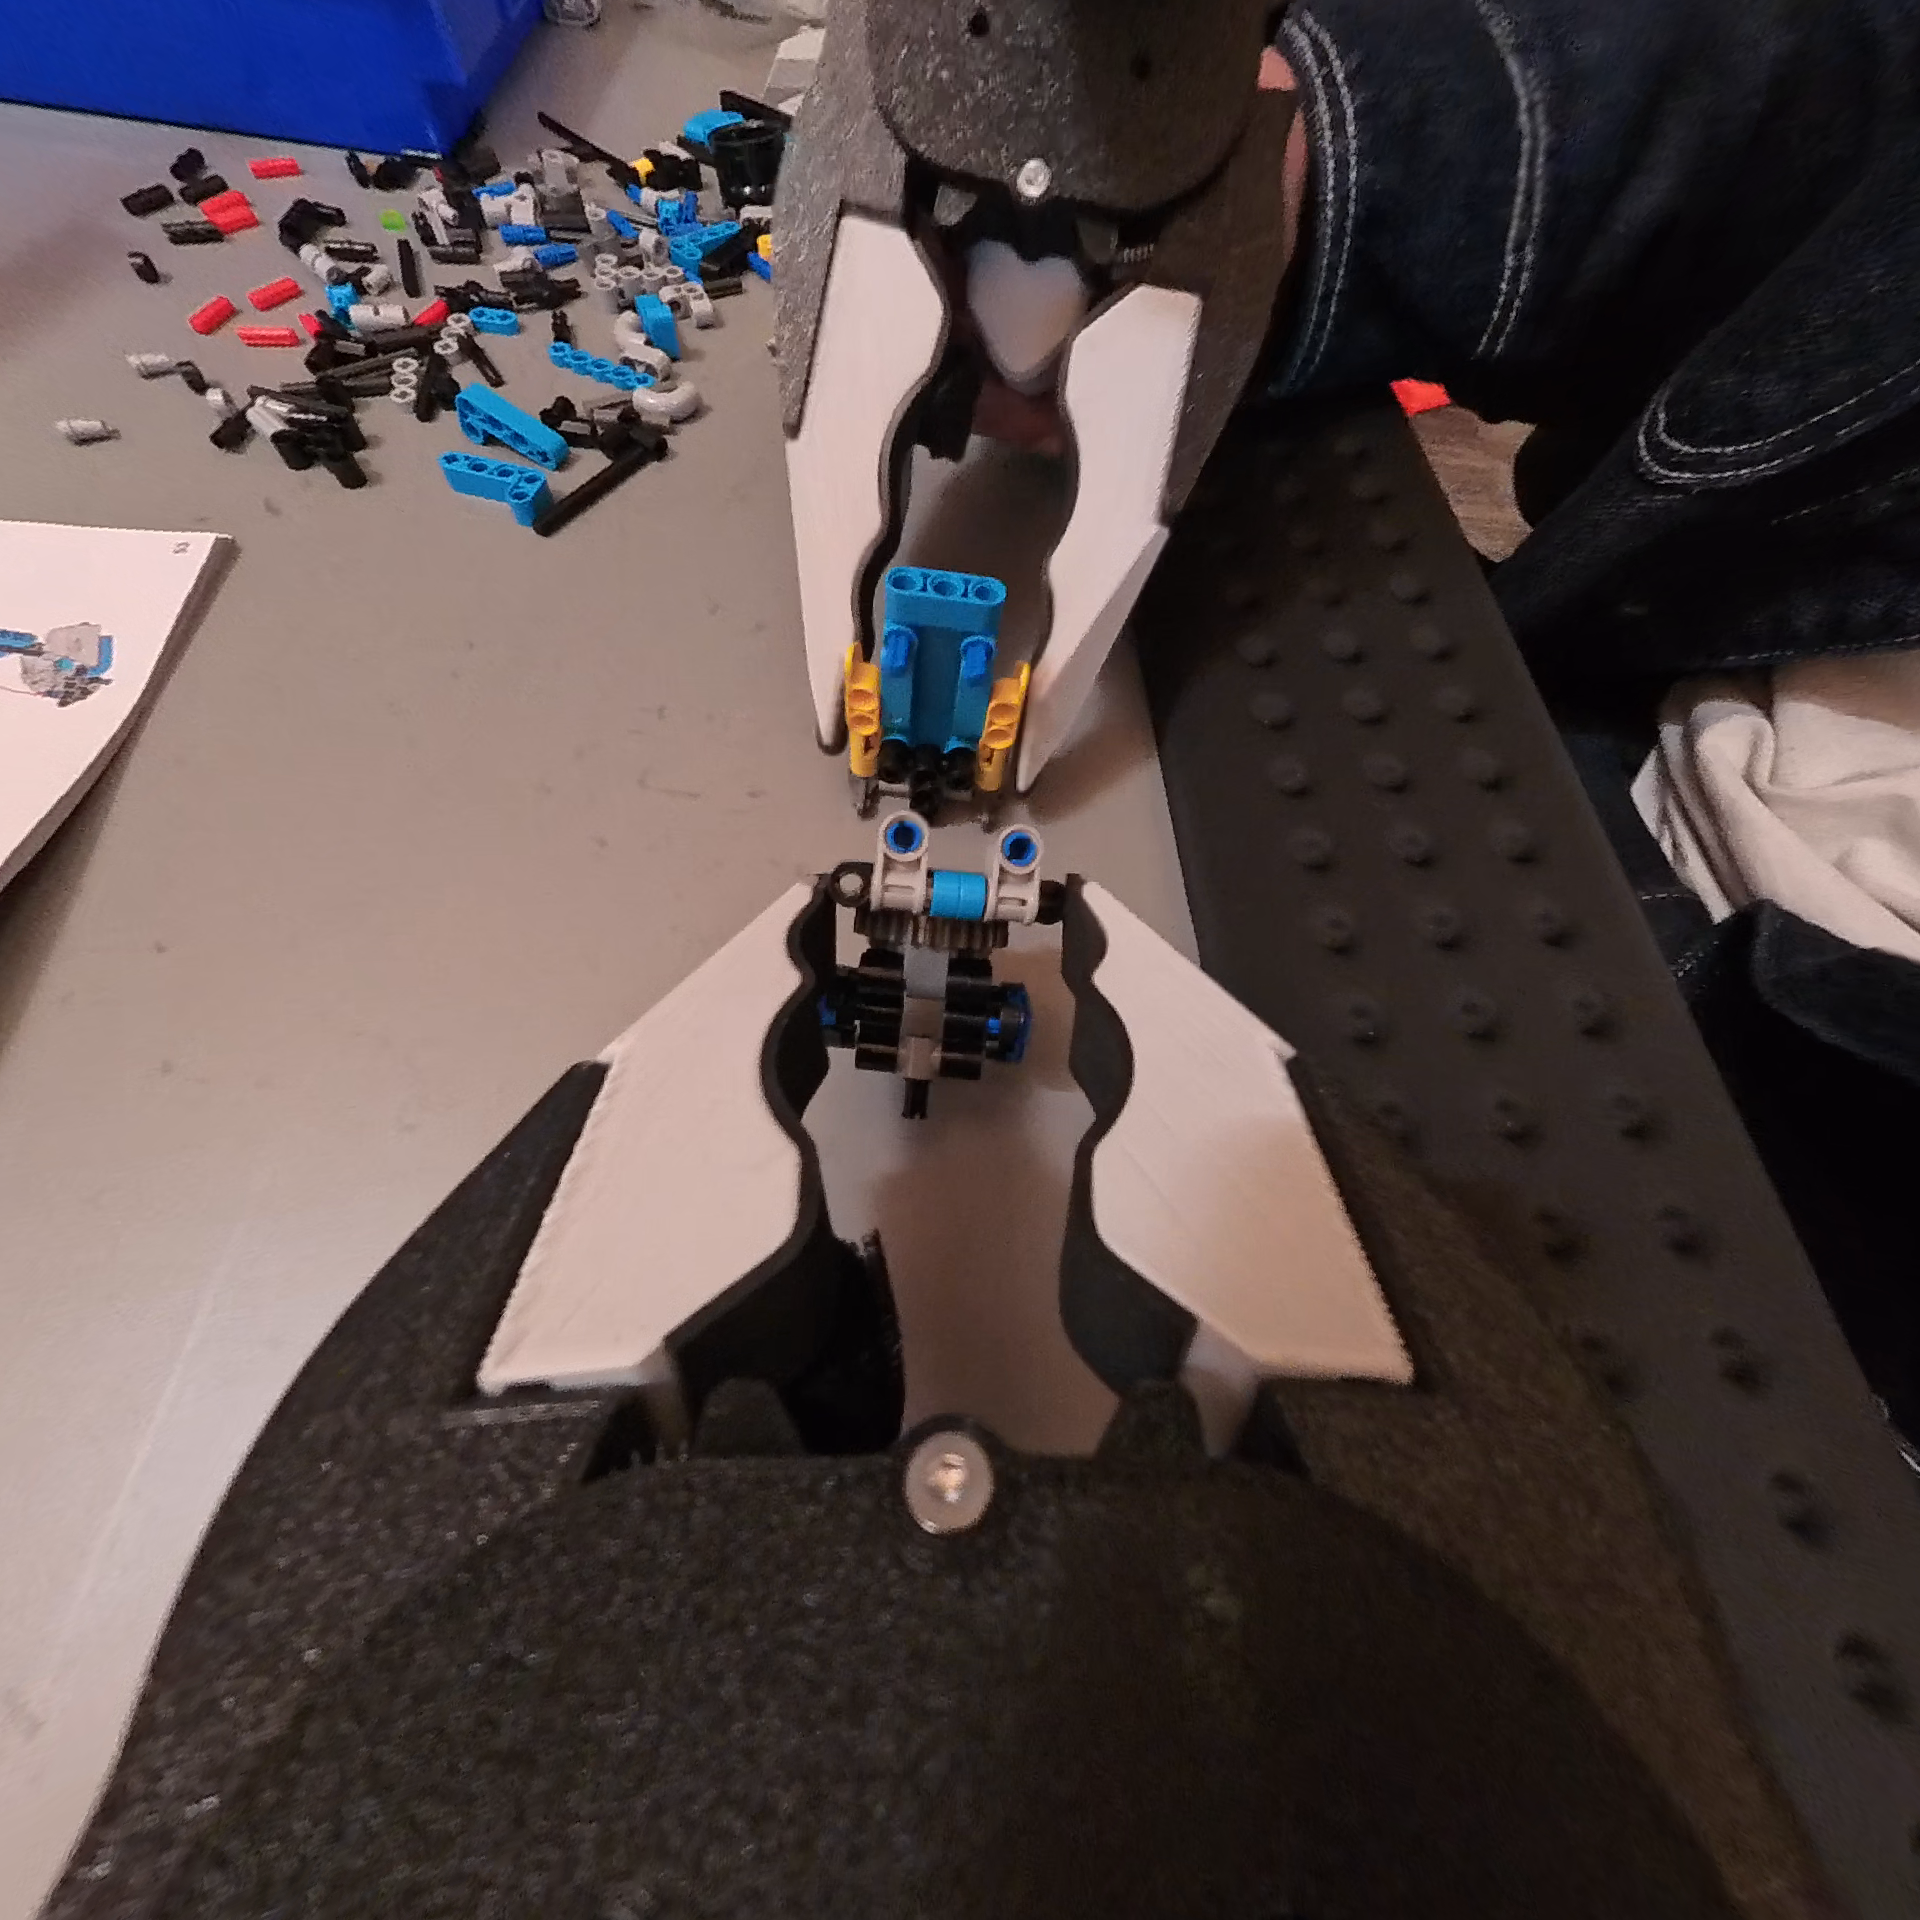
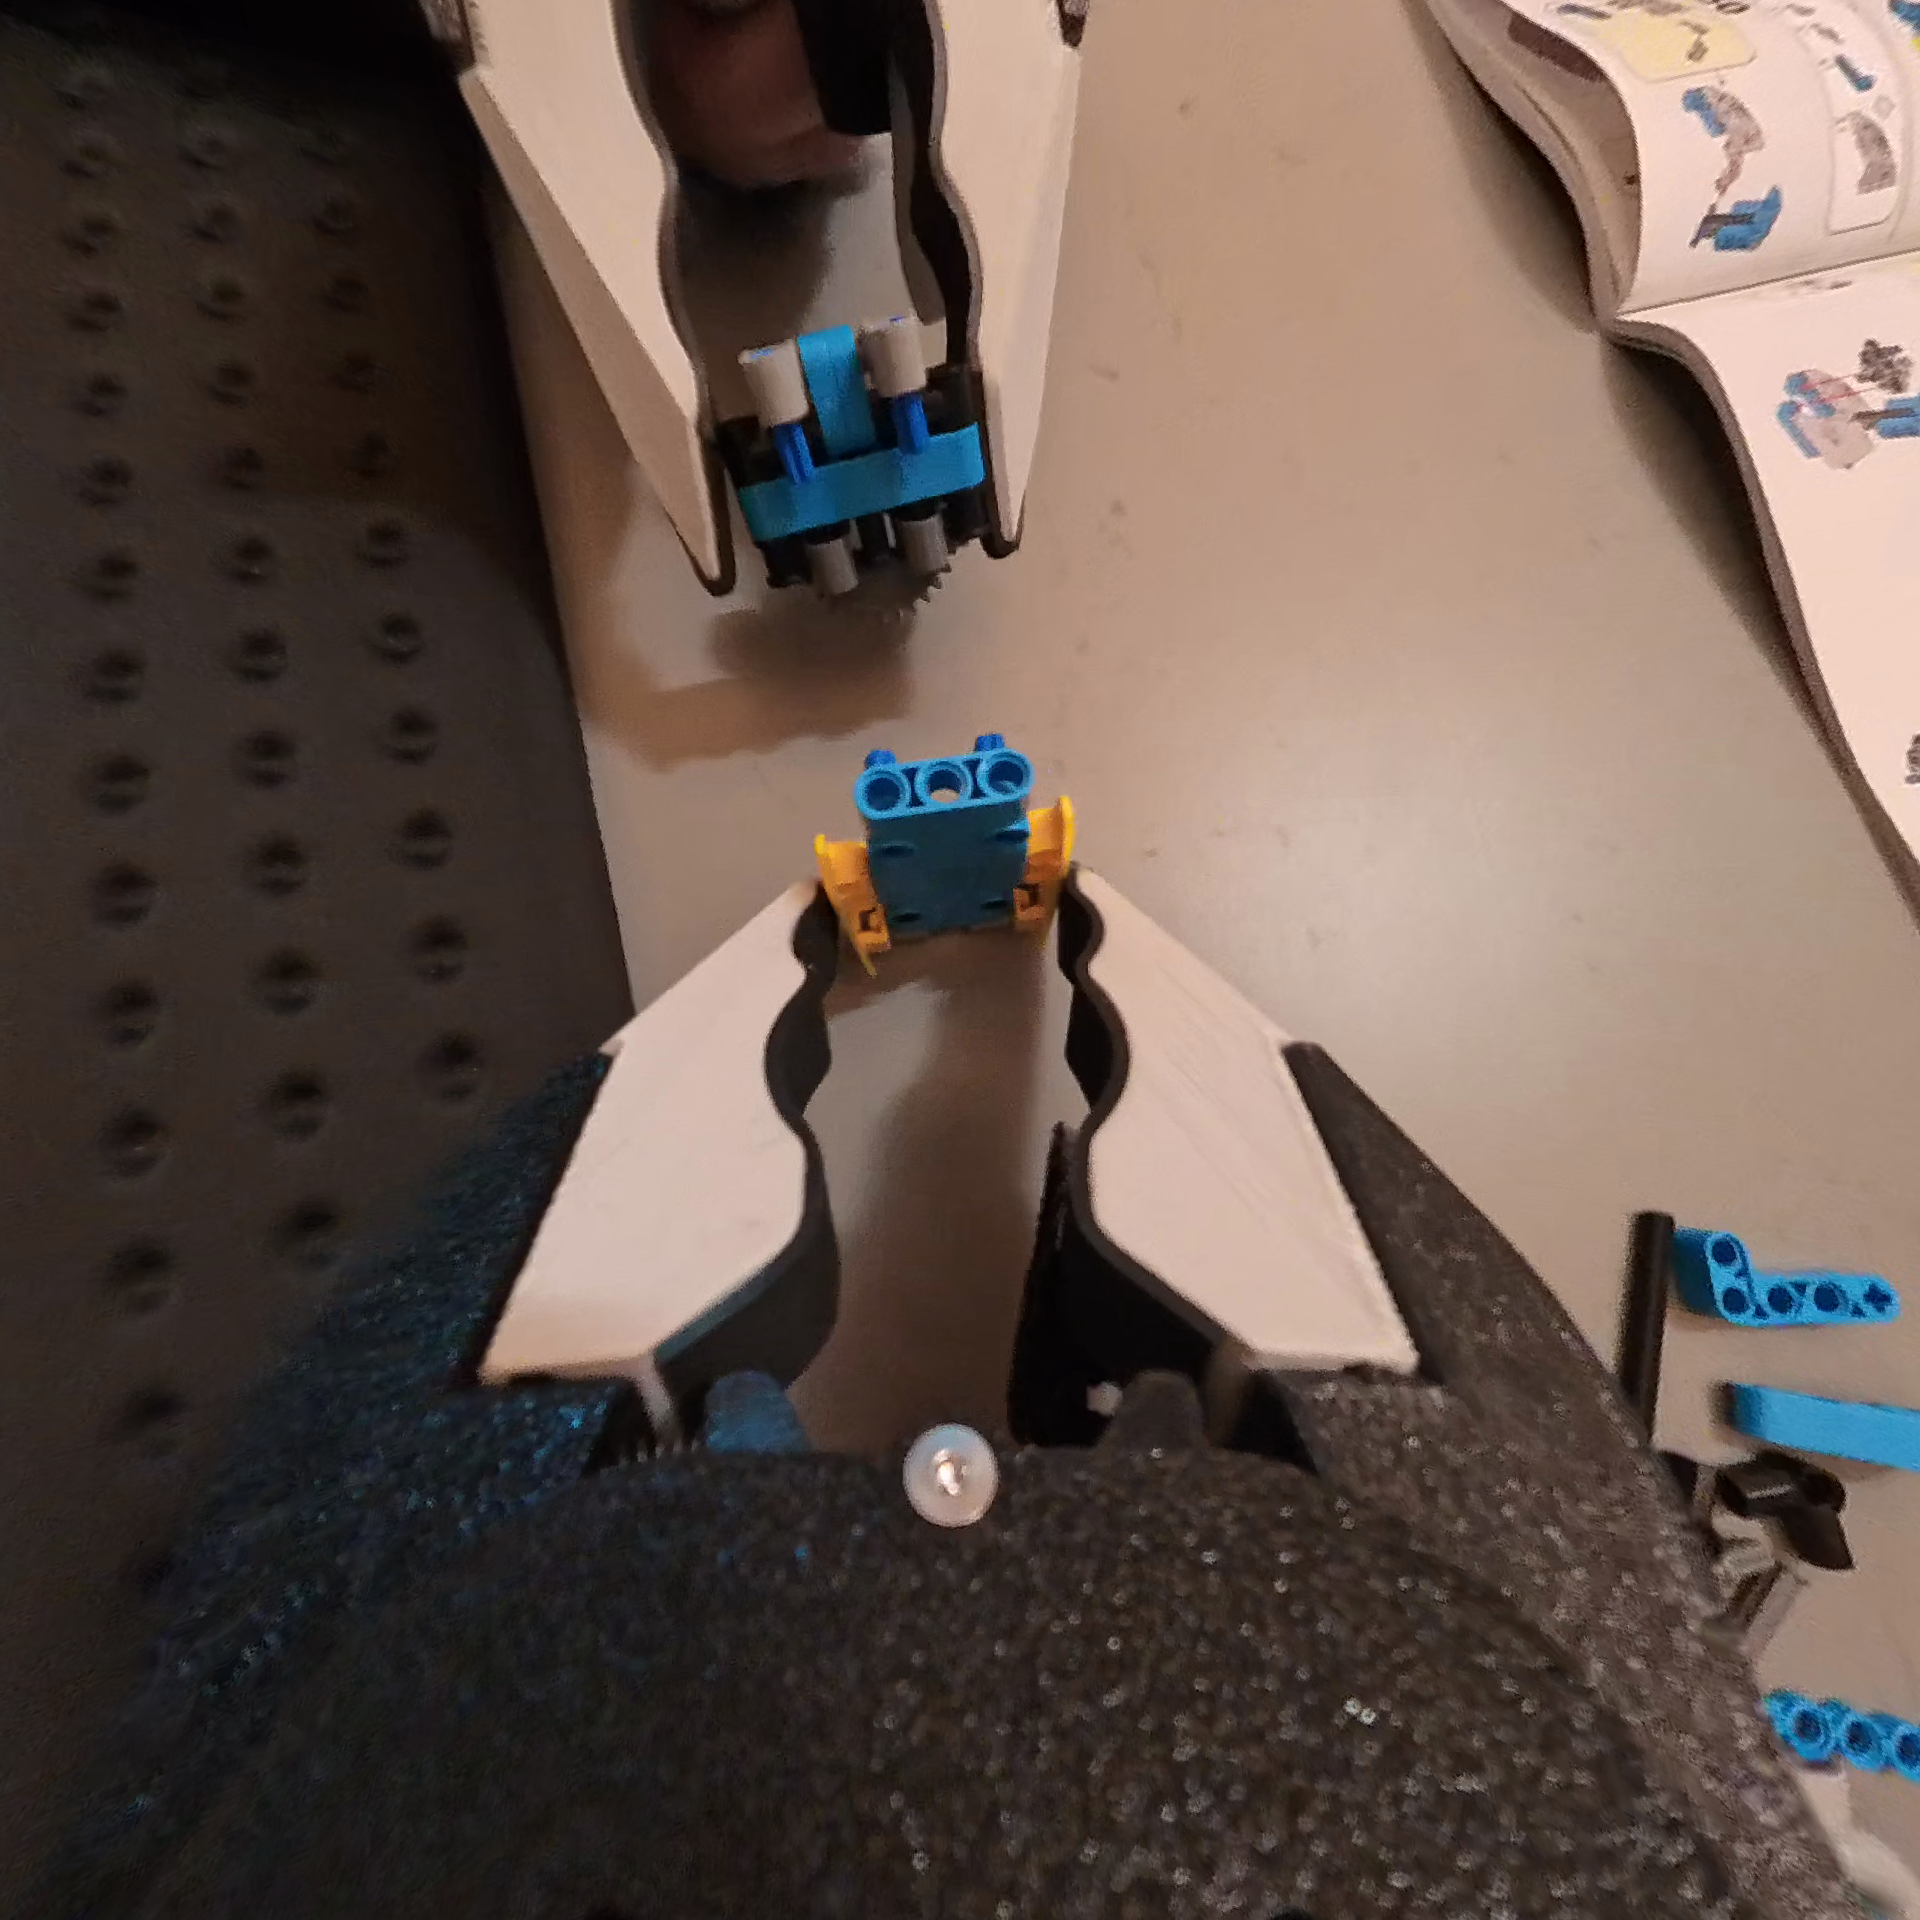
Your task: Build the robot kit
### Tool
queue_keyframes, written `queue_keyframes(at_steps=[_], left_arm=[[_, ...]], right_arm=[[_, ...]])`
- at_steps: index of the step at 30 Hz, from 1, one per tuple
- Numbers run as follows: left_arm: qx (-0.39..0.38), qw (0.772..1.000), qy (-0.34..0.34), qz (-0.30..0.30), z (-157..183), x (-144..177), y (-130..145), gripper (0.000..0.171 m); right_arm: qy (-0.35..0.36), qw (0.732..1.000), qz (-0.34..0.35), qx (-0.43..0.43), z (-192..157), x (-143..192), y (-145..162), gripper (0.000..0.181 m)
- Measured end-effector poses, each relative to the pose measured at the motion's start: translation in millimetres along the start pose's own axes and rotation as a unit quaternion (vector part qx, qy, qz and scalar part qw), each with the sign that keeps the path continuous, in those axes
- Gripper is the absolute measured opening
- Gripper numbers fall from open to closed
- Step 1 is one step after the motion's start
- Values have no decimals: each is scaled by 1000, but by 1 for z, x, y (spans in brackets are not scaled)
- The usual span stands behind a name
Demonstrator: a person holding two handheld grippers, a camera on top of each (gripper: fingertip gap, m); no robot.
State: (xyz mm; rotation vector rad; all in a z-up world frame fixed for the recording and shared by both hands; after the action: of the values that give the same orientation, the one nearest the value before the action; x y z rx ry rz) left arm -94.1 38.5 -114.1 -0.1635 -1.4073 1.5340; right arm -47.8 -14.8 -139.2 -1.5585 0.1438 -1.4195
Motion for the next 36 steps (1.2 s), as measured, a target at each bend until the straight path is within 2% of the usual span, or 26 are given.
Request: queue_keyframes(at_steps=[4, 8, 10, 15, 18, 27, 31, 34, 36], left_arm=[[-1, 1000, 13, 17, 3, 2, -5, 43], [0, 997, 30, 70, 8, 9, -20, 43], [1, 995, 35, 89, 9, 12, -26, 43], [34, 984, 64, 160, 11, 23, -46, 43], [53, 976, 89, 194, 15, 28, -56, 42], [84, 956, 148, 239, 23, 38, -67, 42], [131, 933, 191, 277, 24, 45, -78, 43], [179, 910, 225, 299, 20, 50, -84, 43], [180, 917, 206, 289, 14, 48, -82, 43]], right_arm=[[10, 1000, 16, 22, 7, -1, -4, 41], [-13, 988, 151, -24, 10, 17, -50, 41], [-6, 981, 192, -32, 13, 27, -64, 40], [12, 976, 214, -42, 16, 34, -69, 41], [11, 965, 253, -62, 18, 44, -78, 40], [5, 944, 319, -88, 18, 52, -96, 40], [8, 924, 364, -114, 22, 60, -105, 40], [38, 920, 375, -109, 26, 63, -109, 40], [48, 928, 355, -101, 28, 59, -105, 40]])
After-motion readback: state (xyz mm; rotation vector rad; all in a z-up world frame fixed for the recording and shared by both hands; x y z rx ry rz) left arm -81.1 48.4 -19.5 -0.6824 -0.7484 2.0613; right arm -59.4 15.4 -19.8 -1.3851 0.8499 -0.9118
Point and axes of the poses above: each gripper's, where its closed fingertips meet, x back along the fingers, y out of its underside, z = x × y across the jaws, the point moved 2 cm from there along x, back along the fingers, and after that the axes turned 14 degrees about x, right-handed, at the moved point
